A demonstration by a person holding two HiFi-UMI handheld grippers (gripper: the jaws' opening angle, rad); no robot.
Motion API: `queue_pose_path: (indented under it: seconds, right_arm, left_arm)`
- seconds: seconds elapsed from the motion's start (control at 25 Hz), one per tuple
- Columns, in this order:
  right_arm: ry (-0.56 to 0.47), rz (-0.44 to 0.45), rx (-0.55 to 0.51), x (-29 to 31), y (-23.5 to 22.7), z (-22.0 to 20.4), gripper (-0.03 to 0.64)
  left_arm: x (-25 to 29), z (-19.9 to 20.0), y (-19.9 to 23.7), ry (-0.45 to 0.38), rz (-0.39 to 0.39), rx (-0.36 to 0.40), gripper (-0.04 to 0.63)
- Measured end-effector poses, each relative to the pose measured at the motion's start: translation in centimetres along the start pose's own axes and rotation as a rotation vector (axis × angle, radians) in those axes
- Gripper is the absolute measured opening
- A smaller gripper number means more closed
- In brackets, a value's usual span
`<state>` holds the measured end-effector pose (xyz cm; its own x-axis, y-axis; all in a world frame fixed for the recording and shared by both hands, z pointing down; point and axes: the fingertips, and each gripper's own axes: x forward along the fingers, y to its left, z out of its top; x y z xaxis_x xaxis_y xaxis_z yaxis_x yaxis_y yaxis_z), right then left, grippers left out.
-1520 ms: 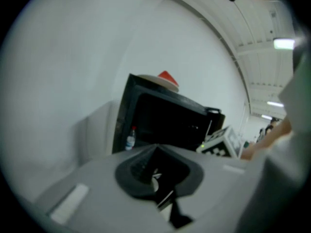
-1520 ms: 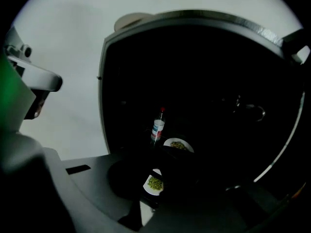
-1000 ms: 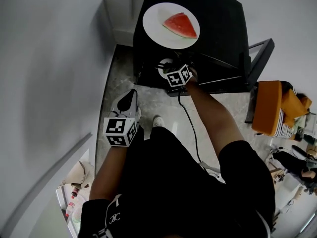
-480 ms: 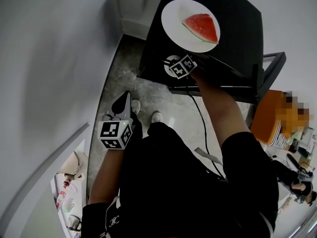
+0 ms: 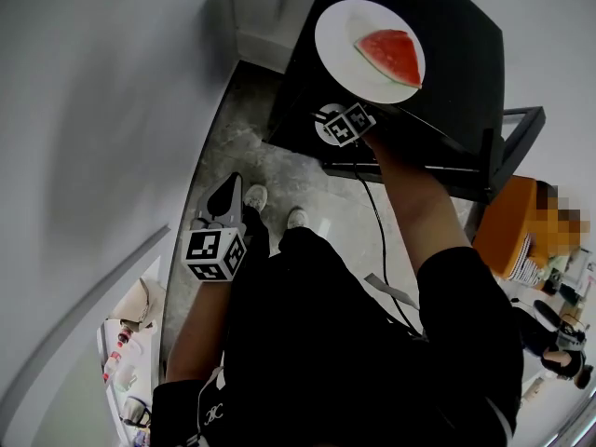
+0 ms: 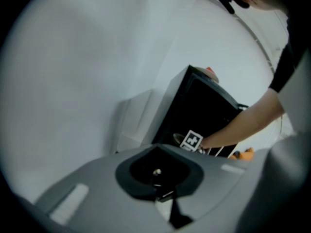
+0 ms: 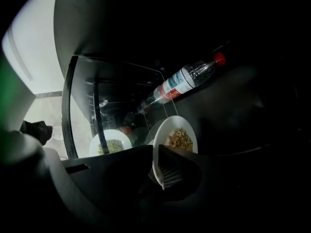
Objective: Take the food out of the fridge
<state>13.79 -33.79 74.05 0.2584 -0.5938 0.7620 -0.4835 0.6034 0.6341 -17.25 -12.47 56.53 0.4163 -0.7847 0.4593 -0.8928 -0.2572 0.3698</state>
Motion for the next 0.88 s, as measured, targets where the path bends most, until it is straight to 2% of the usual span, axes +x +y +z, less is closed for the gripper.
queue_pose_path:
  seconds: [0.16,0.52,0.88]
  right_arm:
    - [0.006,-0.019,-0.001,0.0,-0.1,-0.2,0.029]
    - [-0.03,0.032,-0.012,-2.8,2.8,-1.6,0.029]
    - [-0.061,0.047,-0.029,-6.5,6.9,-3.6,0.029]
  left_arm:
    - [-0.2,0.0,0.1,0.0,0.007,-0.007,-0.002]
    - [-0.2,1.3,-1.2,-0.009,-0.032,0.025,-0.002]
    - [0.2,3.0,-3.6,-0.001,-0.105,0.1,-0.002]
